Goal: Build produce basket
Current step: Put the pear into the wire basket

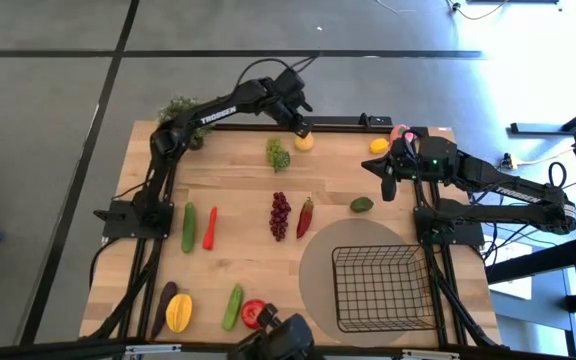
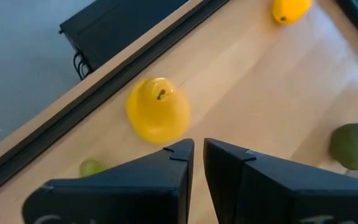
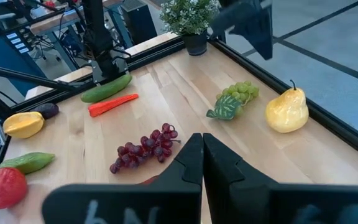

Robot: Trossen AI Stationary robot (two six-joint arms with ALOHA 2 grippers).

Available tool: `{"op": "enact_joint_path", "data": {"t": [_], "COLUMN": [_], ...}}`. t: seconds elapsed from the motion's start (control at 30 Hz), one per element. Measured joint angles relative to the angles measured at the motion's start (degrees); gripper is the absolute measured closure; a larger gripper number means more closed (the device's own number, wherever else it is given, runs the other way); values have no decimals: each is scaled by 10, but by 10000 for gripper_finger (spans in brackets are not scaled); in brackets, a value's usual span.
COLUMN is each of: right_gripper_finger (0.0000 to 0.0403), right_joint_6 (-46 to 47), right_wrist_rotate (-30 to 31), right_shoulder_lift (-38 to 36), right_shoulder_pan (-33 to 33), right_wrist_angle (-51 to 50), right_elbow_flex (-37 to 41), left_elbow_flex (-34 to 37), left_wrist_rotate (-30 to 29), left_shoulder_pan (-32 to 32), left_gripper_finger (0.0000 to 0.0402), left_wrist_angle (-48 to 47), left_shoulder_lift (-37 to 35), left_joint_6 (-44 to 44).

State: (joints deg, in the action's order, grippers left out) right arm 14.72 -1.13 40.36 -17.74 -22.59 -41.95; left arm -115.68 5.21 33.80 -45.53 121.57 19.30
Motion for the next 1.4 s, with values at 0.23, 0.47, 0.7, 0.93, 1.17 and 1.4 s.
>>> {"op": "enact_joint_path", "data": {"t": [0.23,0.47,0.7,0.93,1.17,1.4], "right_gripper_finger": [402,402,402,402,402,402], "right_joint_6": [0,0,-1,-2,-1,-1], "right_wrist_rotate": [0,0,0,0,0,0], "right_shoulder_lift": [0,0,0,0,0,0], "right_shoulder_pan": [0,0,0,0,0,0], "right_wrist_angle": [0,0,0,0,0,0], "right_elbow_flex": [0,0,0,0,0,0], "left_elbow_flex": [0,0,-1,-1,-1,0], "left_wrist_rotate": [-37,-71,-59,-45,-46,-45], "left_shoulder_pan": [2,4,4,3,3,3], "left_gripper_finger": [374,374,374,374,374,374], "left_wrist_angle": [34,51,52,61,73,77], "left_shoulder_lift": [16,16,29,53,57,64], "left_joint_6": [-4,1,1,1,-4,0]}}
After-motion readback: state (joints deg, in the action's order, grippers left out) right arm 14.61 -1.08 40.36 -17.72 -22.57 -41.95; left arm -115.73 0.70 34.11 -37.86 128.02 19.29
